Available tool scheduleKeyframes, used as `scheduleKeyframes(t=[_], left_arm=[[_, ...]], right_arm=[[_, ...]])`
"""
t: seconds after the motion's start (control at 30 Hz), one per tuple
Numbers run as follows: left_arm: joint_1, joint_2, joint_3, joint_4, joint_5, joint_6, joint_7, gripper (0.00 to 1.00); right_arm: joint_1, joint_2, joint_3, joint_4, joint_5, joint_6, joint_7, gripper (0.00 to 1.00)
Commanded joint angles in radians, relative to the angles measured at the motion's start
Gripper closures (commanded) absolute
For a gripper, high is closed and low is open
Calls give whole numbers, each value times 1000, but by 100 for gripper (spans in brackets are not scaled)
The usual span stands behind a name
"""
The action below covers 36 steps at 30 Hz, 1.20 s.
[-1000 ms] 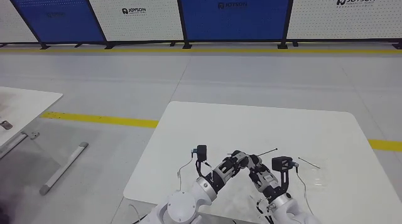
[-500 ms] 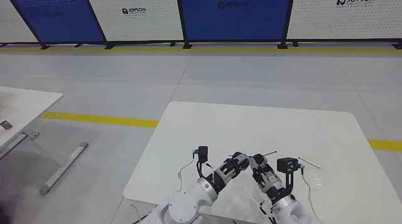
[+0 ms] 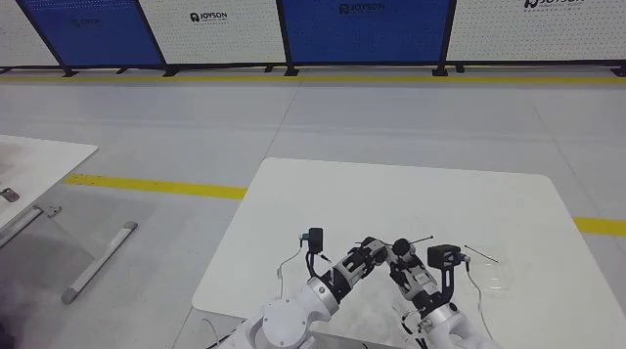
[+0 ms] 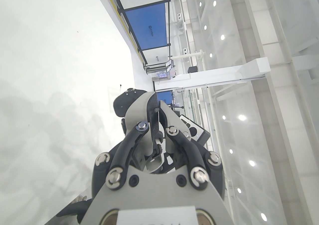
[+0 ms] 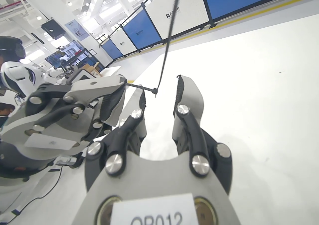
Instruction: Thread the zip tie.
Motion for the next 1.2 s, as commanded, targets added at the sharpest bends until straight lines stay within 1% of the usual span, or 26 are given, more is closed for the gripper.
scheduleKeyframes(t=[0.0, 0.03, 0.07, 0.17, 0.27, 0.3, 0.57, 1.17], left_arm=[[0, 0, 0, 0, 0, 1, -1, 100], [0, 0, -1, 0, 1, 2, -2, 100], [0, 0, -1, 0, 1, 2, -2, 100], [0, 0, -2, 0, 2, 2, -2, 100], [0, 0, -2, 1, 3, 3, -3, 100], [0, 0, -2, 2, 3, 4, -3, 100], [-3, -1, 0, 2, 2, 5, -1, 100], [0, 0, 11, -10, 20, -32, -18, 100]], right_arm=[[-3, 1, 3, -2, 0, -2, -2, 76], [-4, 1, 3, -3, -1, -1, -2, 76], [-4, 1, 3, -3, -1, 0, -2, 79], [-2, 1, 2, -1, -1, 2, -1, 84], [-1, 0, 1, 0, -1, 3, -1, 97], [0, 0, 1, 0, -2, 3, -1, 100], [-1, 1, 0, 0, -7, 3, -2, 100], [10, 2, -4, 13, 4, -20, 32, 100]])
